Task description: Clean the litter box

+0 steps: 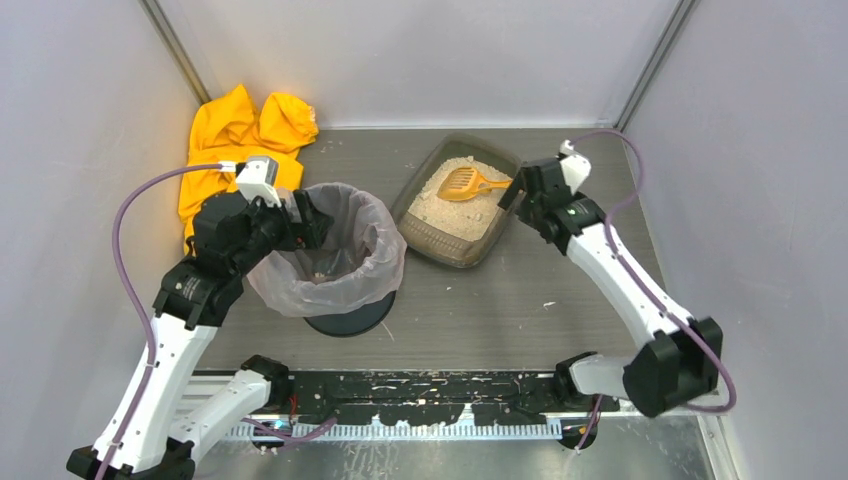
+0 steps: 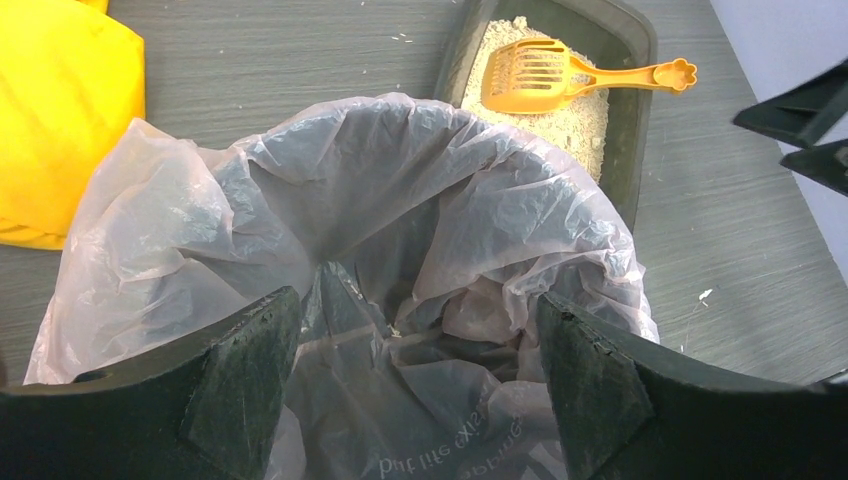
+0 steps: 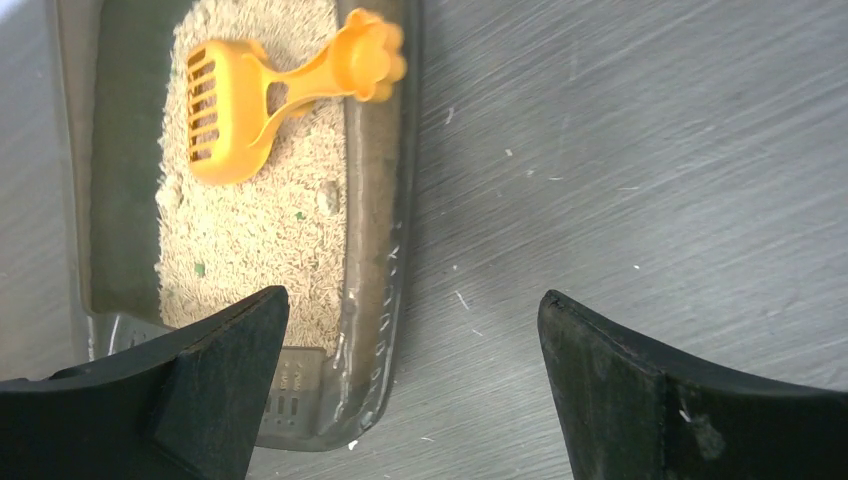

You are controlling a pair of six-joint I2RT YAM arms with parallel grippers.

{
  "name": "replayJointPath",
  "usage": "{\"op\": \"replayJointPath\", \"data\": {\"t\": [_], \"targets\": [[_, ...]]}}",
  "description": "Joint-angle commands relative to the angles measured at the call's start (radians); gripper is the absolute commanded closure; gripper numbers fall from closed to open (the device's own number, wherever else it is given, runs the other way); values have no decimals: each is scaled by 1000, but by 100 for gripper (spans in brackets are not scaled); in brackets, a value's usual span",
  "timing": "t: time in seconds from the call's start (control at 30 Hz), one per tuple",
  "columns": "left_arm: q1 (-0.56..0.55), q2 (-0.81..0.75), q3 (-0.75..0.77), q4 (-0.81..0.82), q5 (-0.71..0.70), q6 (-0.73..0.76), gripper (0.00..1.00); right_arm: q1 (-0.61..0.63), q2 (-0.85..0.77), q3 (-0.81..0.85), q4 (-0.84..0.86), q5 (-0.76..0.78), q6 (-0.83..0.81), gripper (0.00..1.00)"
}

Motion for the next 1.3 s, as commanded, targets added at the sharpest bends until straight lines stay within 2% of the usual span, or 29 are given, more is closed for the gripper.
{"op": "replayJointPath", "data": {"t": [0.0, 0.27, 0.47, 0.63, 0.77, 0.83, 0.9, 1.17, 1.27], "targets": [[1, -7, 30, 26, 5, -10, 13, 63, 121, 107, -75, 91, -17, 0], [3, -14, 29, 18, -4, 3, 13, 125, 370, 223, -100, 125, -44, 1], [2, -19, 25, 13, -1, 5, 13, 142, 485, 276, -70, 72, -55, 5], [1, -27, 25, 10, -4, 6, 13, 141, 558, 252, -45, 33, -46, 7], [1, -27, 25, 11, -2, 6, 13, 141, 547, 201, -36, 30, -51, 19], [1, -24, 25, 10, 1, 5, 13, 141, 519, 177, -36, 53, -71, 34], [1, -19, 25, 11, 6, 2, 13, 140, 483, 161, -52, 99, -77, 44], [2, -22, 25, 13, 20, -8, 13, 108, 334, 77, -90, 163, -93, 67], [1, -21, 28, 13, 26, -9, 14, 71, 302, 42, -95, 151, -97, 72]]}}
